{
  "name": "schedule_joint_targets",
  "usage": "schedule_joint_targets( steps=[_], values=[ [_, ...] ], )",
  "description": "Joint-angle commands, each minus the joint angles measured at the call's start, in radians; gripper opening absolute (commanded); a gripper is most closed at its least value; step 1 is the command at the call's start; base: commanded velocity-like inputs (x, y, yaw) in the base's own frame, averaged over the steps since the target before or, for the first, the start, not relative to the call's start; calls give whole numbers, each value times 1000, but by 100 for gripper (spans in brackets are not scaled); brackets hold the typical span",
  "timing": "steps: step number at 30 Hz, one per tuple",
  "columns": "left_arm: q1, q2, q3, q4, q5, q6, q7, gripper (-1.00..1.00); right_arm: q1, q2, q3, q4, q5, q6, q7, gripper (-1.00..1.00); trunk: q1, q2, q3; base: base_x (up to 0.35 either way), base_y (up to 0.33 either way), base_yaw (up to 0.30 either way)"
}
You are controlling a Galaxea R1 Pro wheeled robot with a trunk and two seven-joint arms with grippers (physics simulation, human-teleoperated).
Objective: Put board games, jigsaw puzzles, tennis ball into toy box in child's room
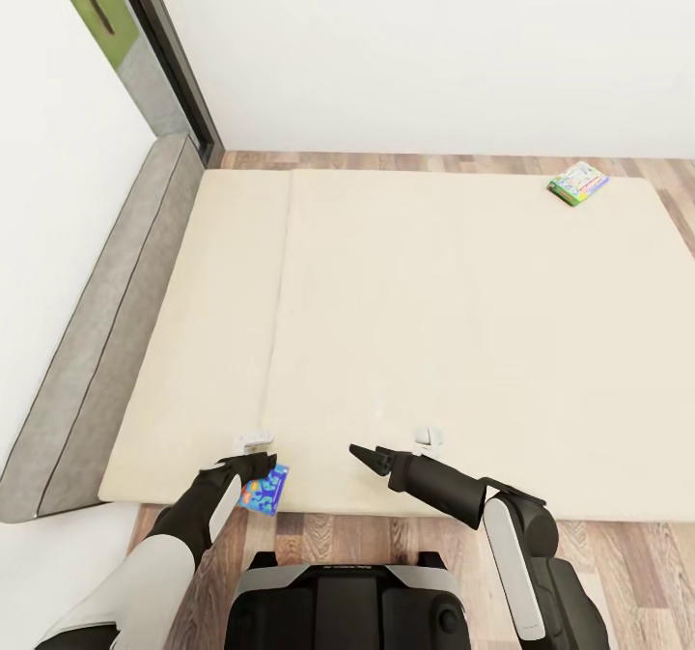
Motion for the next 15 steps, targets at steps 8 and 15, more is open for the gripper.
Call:
schedule_joint_targets(
  steps=[8,15],
  values=[
    [0,-1,5,-2,1,6,1,100,0,0,-2,0,1,6,5,100,0,-1,-1,0,-6,0],
    [0,-1,5,-2,1,6,0,100,0,1,-1,-1,1,5,5,100,0,-1,-1,0,0,0]
  ],
)
